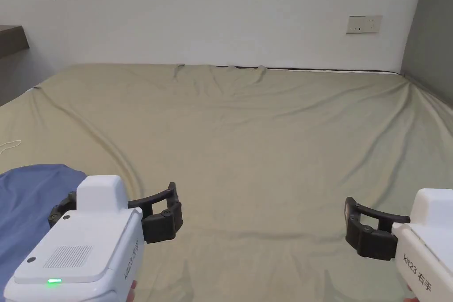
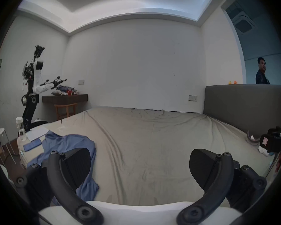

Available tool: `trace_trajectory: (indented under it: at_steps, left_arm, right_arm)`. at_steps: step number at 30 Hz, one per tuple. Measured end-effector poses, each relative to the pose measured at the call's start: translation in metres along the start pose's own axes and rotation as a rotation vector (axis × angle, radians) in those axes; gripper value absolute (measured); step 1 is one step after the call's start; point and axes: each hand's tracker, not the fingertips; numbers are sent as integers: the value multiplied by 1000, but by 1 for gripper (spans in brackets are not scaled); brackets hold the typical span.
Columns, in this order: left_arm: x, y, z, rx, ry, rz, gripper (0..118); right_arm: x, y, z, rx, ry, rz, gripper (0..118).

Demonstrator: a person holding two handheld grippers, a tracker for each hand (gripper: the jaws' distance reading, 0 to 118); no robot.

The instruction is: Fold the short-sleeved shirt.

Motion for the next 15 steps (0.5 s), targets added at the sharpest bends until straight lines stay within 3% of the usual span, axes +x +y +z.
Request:
trace_trajectory:
  at_steps: [1,3,4,5,6,7,8,10,11,12,14,15]
  left_arm:
    - [3,-1,1,14,13,-49,118]
    - [11,-3,0,13,53,-159,118]
    - [19,-7,-1,17,77,-273,118]
    - [29,-14,0,38,102,-425,118]
    - [40,-25,1,74,136,-626,118]
    - [53,-41,4,130,161,-879,117]
    - [57,-67,1,210,132,-1108,117]
    - [69,-98,8,269,75,-1478,116]
    - [75,-111,10,247,69,-1610,116]
    - [78,-120,16,218,20,-1682,116]
    - [84,-125,20,174,-75,-1645,116]
    - [86,-125,20,147,-94,-1609,116]
  right_arm:
    - [-1,0,1,-1,-14,23,118]
    - [-15,0,5,29,-118,247,118]
    - [-27,-3,7,73,-158,440,118]
    - [-44,-9,9,154,-169,714,118]
    - [-55,-22,8,143,-146,889,118]
    - [-67,-43,9,190,-126,1148,118]
    - [-78,-68,10,250,-68,1474,118]
    - [-81,-114,11,234,-65,1918,118]
    - [-81,-127,15,187,-3,1988,118]
    - [-83,-127,17,134,70,1978,118]
    - [-91,-119,20,63,157,1799,118]
    - [-88,-114,20,63,147,1770,118]
